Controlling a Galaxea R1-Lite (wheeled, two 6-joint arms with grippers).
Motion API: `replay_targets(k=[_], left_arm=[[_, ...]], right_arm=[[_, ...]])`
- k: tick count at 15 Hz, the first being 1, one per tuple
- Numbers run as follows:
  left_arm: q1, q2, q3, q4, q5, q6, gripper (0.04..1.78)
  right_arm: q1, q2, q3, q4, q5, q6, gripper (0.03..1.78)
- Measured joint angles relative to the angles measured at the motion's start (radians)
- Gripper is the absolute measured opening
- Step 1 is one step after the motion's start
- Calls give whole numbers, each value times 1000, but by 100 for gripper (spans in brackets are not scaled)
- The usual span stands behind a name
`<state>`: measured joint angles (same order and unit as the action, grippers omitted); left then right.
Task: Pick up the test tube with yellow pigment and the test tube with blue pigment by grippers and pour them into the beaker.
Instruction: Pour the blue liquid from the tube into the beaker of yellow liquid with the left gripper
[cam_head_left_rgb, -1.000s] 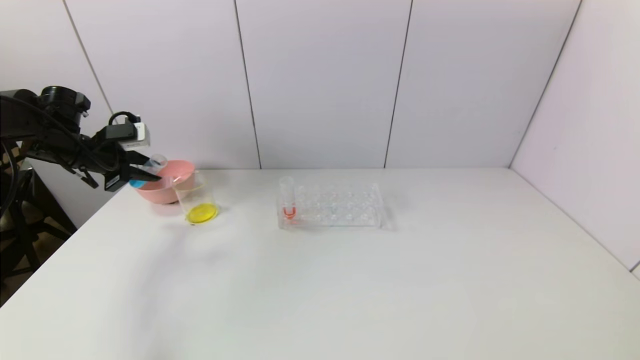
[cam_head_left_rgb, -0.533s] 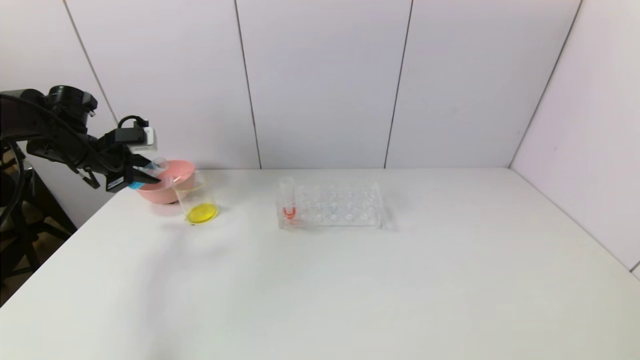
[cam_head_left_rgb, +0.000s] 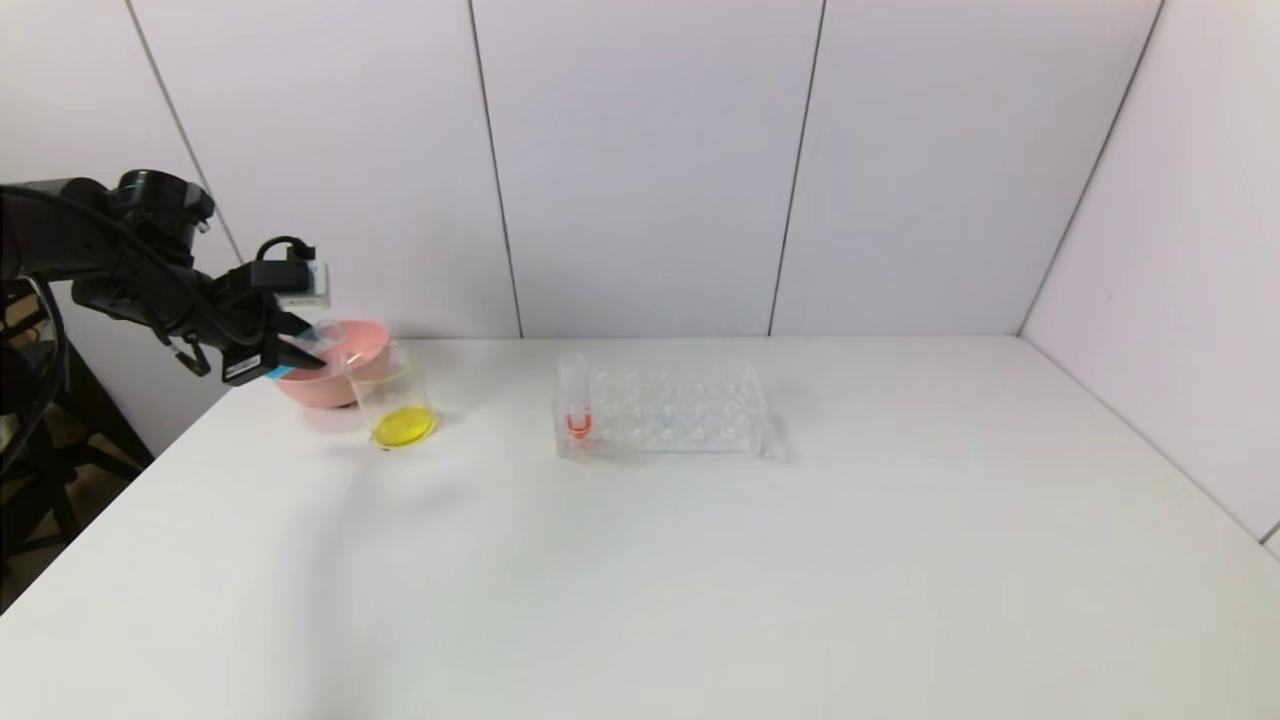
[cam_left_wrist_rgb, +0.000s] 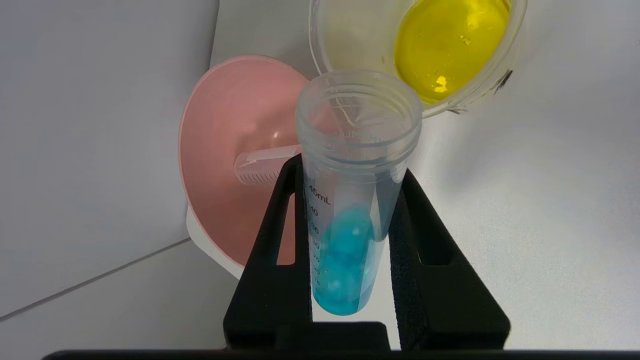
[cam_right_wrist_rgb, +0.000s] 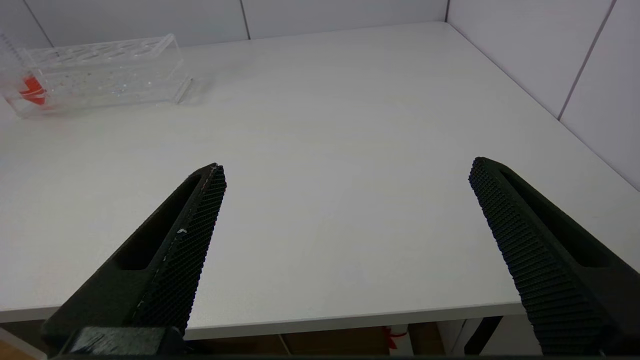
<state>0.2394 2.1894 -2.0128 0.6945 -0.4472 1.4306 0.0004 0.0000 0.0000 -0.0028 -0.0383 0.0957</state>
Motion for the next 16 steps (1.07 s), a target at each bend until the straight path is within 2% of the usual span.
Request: replay_targets(k=[16], left_arm=[[-51,5,0,-48,160,8,46]], right_arm=[[0,0,0,0,0,1,177]])
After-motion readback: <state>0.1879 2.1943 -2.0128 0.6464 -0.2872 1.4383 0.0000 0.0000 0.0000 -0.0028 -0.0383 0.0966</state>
